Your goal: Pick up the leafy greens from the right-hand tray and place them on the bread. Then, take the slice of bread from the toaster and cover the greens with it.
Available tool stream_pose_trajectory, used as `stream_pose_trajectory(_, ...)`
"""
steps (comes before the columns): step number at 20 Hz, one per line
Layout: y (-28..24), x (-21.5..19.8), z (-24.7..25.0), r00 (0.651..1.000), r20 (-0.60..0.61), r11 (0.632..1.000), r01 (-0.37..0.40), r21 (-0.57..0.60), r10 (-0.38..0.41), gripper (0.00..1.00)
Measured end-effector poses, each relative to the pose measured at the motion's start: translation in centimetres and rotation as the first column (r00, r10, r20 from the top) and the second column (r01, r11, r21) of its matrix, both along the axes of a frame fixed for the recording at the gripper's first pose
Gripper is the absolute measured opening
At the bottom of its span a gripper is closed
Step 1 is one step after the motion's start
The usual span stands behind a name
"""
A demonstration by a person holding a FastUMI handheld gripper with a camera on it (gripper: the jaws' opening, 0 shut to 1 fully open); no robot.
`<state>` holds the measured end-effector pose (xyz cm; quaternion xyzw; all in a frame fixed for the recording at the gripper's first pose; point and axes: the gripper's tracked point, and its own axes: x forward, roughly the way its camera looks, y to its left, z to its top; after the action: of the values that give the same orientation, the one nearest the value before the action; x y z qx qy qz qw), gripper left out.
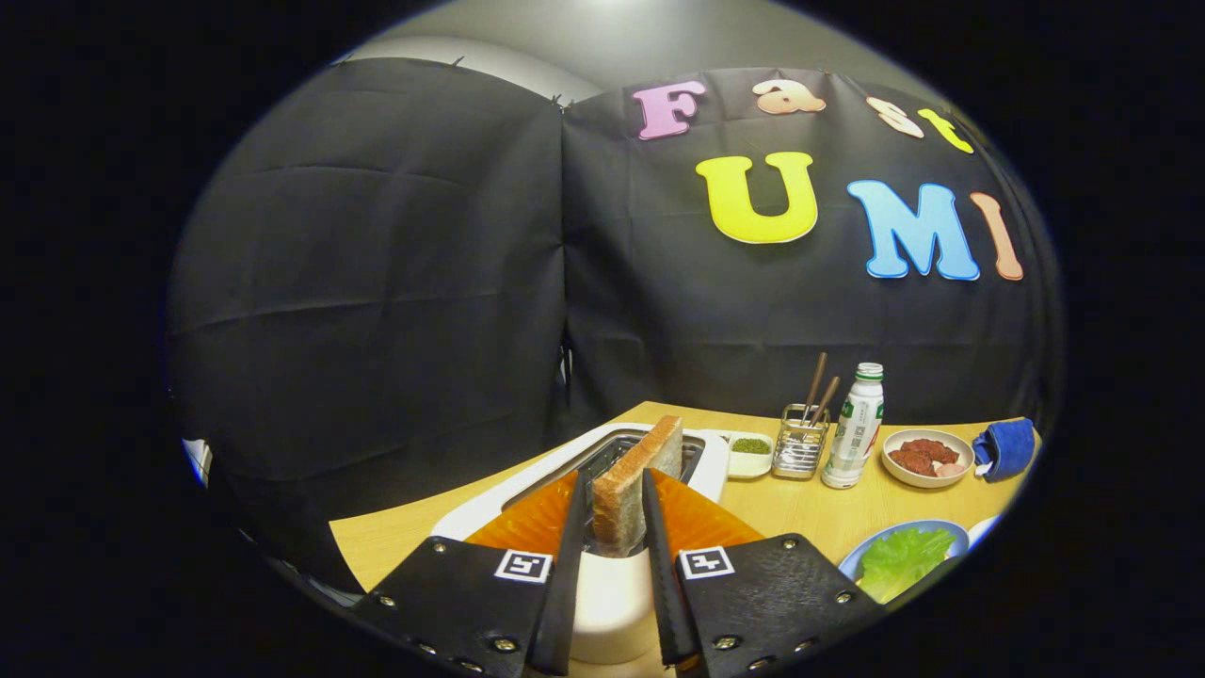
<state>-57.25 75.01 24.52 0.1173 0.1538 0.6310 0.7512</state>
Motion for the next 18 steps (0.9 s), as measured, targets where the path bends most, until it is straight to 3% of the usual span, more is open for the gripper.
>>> stream_pose_trajectory(3,0.7,0.2,-0.1,1.0,0.002,1.0,0.011,0.002,-0.011,0.35)
stream_pose_trajectory(6,0.8,0.2,-0.1,1.0,0.009,1.0,0.01,0.014,-0.01,0.19)
stream_pose_trajectory(7,0.1,0.6,-0.1,1.0,-0.008,1.0,0.02,0.02,-0.02,0.19)
stream_pose_trajectory(8,0.1,0.3,0.2,1.0,-0.017,1.0,0.011,0.029,-0.011,0.06)
stream_pose_trajectory(18,-3.7,4.1,5.8,0.992,-0.126,0.979,0.02,0.203,0.005,0.05)
